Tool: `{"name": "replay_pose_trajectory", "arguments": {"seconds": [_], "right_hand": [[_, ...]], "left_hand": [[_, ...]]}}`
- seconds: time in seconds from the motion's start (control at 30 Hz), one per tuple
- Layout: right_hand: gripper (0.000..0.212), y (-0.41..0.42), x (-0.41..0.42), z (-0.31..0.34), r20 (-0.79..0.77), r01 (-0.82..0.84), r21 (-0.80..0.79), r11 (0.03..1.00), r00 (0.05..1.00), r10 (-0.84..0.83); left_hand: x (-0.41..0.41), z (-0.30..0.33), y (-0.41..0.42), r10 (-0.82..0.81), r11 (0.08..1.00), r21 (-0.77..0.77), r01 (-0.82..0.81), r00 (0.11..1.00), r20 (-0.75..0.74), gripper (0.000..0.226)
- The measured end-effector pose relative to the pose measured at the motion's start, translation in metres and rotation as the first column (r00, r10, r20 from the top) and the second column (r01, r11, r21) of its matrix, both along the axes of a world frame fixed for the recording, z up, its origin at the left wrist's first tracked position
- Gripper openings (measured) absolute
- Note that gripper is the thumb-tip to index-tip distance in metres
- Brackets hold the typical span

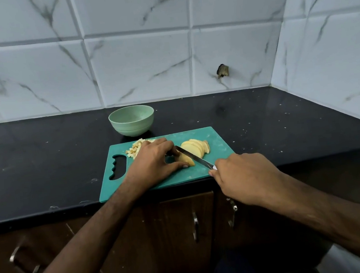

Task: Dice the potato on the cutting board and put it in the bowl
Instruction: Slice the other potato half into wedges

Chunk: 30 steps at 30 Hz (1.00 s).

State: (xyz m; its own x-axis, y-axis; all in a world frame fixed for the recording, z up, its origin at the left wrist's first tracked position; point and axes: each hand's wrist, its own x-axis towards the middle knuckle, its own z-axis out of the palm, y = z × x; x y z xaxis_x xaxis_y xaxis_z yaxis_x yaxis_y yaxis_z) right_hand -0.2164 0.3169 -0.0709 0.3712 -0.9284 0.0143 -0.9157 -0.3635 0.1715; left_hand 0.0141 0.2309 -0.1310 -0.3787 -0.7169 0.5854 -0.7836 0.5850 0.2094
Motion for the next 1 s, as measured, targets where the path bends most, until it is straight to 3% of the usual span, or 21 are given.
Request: {"name": "replay_pose_trajectory", "arguments": {"seconds": [0.37,0.57,0.73,1.0], "right_hand": [[0.038,-0.014,0.008,0.024,0.017,0.016,0.154,0.988,1.0,-0.019],[0.029,-0.018,0.019,0.004,0.039,-0.003,0.109,0.994,0.999,-0.002],[0.033,-0.024,0.019,-0.016,0.128,0.01,0.155,0.988,0.991,-0.03],[0.035,-0.002,-0.013,-0.018,0.122,-0.011,0.135,0.991,0.993,-0.006]], "left_hand": [[0.0,-0.001,-0.001,0.003,1.0,-0.014,-0.003,1.0,0.003,0.033],[0.0,0.001,0.002,-0.023,0.999,-0.033,0.023,1.0,0.011,0.03],[0.0,-0.001,0.002,-0.001,1.0,-0.006,0.001,1.0,0.011,0.031],[0.001,0.001,0.002,0.033,0.999,-0.034,-0.033,0.999,0.011,0.03]]}}
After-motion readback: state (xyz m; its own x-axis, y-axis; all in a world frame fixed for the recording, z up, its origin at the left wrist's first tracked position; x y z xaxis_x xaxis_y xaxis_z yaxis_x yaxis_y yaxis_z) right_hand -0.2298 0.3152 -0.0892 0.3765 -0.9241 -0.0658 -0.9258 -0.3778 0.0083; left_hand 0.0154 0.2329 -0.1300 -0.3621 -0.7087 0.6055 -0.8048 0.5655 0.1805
